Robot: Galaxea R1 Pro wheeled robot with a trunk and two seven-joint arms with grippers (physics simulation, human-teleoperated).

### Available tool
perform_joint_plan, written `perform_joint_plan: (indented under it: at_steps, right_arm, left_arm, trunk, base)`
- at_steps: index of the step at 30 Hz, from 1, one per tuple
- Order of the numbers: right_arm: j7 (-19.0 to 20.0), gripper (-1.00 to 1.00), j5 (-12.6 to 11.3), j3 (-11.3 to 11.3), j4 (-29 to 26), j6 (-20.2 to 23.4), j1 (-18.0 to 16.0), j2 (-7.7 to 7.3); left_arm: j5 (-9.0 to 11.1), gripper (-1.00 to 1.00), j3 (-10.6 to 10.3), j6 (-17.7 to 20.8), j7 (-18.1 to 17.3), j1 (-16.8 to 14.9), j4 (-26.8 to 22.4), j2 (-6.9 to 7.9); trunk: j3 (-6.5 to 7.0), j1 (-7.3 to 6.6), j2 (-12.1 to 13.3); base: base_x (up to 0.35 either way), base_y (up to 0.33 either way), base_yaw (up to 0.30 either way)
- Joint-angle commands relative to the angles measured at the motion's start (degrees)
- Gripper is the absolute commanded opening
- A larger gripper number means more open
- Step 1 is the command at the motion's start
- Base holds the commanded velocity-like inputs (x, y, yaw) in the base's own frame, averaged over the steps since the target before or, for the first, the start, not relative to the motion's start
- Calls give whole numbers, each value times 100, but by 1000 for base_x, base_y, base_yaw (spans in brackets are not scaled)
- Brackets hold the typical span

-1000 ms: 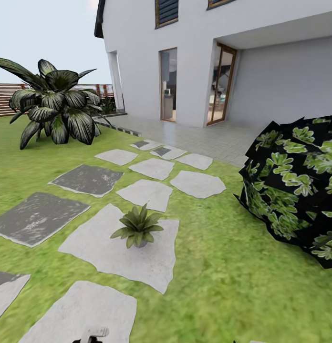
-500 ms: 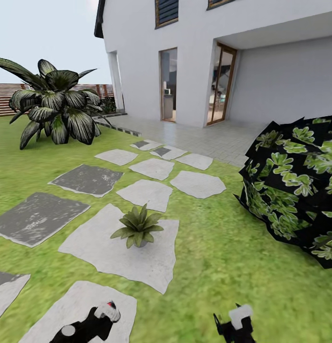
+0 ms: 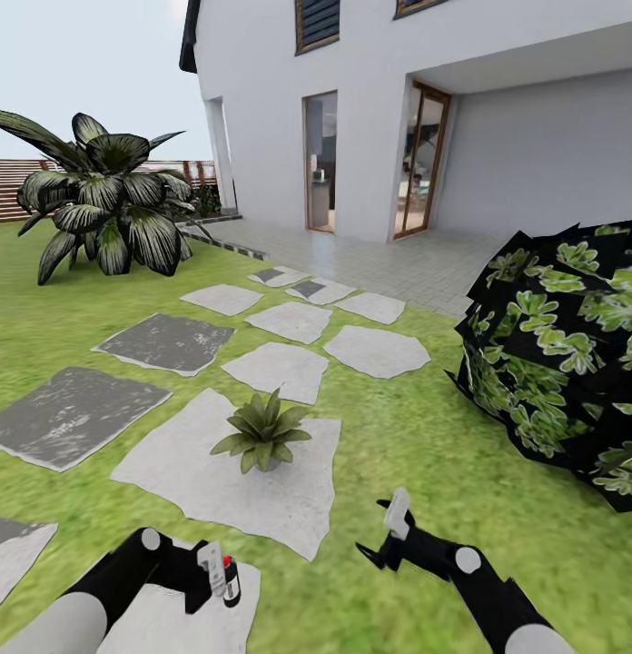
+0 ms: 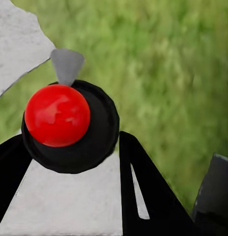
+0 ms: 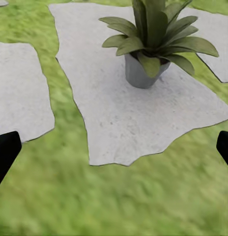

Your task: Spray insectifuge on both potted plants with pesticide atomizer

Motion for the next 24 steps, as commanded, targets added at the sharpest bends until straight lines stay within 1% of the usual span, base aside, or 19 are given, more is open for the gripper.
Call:
perform_joint_plan:
  at_steps: [1, 5, 6, 8, 9, 12, 13, 16, 20, 22, 24]
  right_arm:
    - [113, 100, 64, -6, -1, -28, -37, 1]
    - [825, 100, 97, -1, -6, -29, -155, 1]
    - [1047, 100, 98, -1, -7, -32, -203, 1]
    - [1207, 100, 99, 0, -7, -33, -238, 1]
    - [1249, -100, 99, 0, -8, -34, -247, 1]
    - [1347, -100, 93, 0, -8, -34, -259, 1]
    - [1453, -100, 97, 0, -8, -34, -262, 7]
    - [1580, -100, 92, 3, -14, -34, -270, 19]
    - [1631, -100, 89, 8, -16, -36, -333, 82]
    - [1743, -100, 85, 8, -17, -39, -362, 121]
    - [1838, -100, 83, 9, -21, -42, -376, 159]
  left_arm:
    - [-133, -100, -17, -50, -18, -26, -9, -10]
    - [-454, -100, -24, -35, -48, -70, -14, -99]
    - [-581, -100, -21, -29, -91, -91, -15, -136]
    - [-733, -100, -19, 29, -213, -121, -15, -169]
    - [-792, -100, -18, 107, -284, -138, -16, -178]
    - [-878, -100, -17, 418, -431, -193, -22, -192]
    - [-897, -100, -19, 529, -465, -211, -24, -216]
    - [-943, -100, -24, 592, -482, -221, -24, -302]
    - [-1170, -100, -26, 712, -485, -224, -25, -477]
    - [-1242, -100, -21, 862, -472, -224, -28, -585]
    - [-1266, -100, -23, 940, -451, -224, -26, -662]
  trunk:
    - [-5, -1, -2]
    - [-5, -1, -2]
    - [-5, -1, -2]
    - [-5, -1, -2]
    - [-5, -1, -2]
    - [-5, -1, -2]
    - [-5, -1, -2]
    - [-5, -1, -2]
    - [-5, -1, -2]
    - [-5, -1, -2]
    - [-5, -1, -2]
  base:
    - [0, 0, 0]
    - [0, 0, 0]
    - [0, 0, 0]
    - [0, 0, 0]
    - [0, 0, 0]
    - [0, 0, 0]
    - [0, 0, 0]
    - [0, 0, 0]
    - [0, 0, 0]
    - [0, 0, 0]
    - [0, 0, 0]
